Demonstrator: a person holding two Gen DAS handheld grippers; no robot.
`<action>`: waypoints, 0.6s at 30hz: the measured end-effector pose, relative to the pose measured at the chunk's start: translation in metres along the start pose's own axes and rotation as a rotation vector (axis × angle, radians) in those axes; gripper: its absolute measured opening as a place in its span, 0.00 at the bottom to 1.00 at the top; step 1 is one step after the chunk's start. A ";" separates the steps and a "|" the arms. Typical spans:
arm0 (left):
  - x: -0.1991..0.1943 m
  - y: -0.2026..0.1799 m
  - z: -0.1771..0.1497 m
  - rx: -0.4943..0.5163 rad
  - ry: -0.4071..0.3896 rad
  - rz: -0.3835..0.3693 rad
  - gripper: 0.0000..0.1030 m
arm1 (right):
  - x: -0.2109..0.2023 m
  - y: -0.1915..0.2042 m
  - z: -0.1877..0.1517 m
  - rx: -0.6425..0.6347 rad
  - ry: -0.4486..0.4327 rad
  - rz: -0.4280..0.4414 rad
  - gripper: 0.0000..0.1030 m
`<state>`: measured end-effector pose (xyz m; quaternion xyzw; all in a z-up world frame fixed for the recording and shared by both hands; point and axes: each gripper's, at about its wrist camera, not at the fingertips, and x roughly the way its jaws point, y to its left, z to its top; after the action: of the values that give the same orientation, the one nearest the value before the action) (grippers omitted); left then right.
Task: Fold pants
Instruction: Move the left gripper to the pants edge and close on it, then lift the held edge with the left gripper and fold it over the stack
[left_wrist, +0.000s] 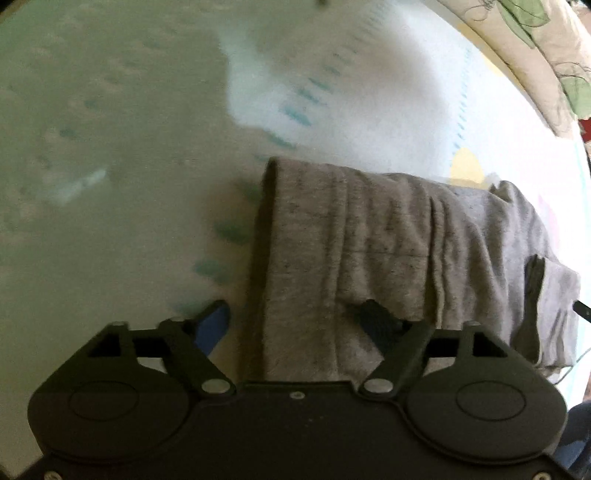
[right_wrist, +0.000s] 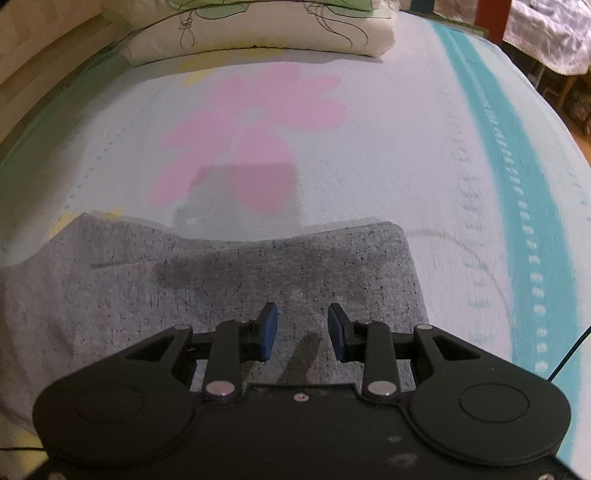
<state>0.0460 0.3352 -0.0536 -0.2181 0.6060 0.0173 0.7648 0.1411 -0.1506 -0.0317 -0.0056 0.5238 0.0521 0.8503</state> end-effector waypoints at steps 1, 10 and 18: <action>0.003 -0.003 0.001 0.017 0.006 -0.003 0.89 | 0.000 0.000 0.000 -0.005 0.000 0.003 0.32; 0.016 -0.054 0.003 0.189 -0.055 0.058 0.60 | 0.002 0.002 0.002 -0.027 -0.010 0.023 0.32; -0.008 -0.076 0.013 0.199 -0.090 0.037 0.31 | -0.001 -0.005 0.004 0.007 -0.026 0.047 0.32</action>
<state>0.0783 0.2732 -0.0205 -0.1288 0.5736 -0.0191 0.8087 0.1446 -0.1558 -0.0296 0.0102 0.5126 0.0704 0.8557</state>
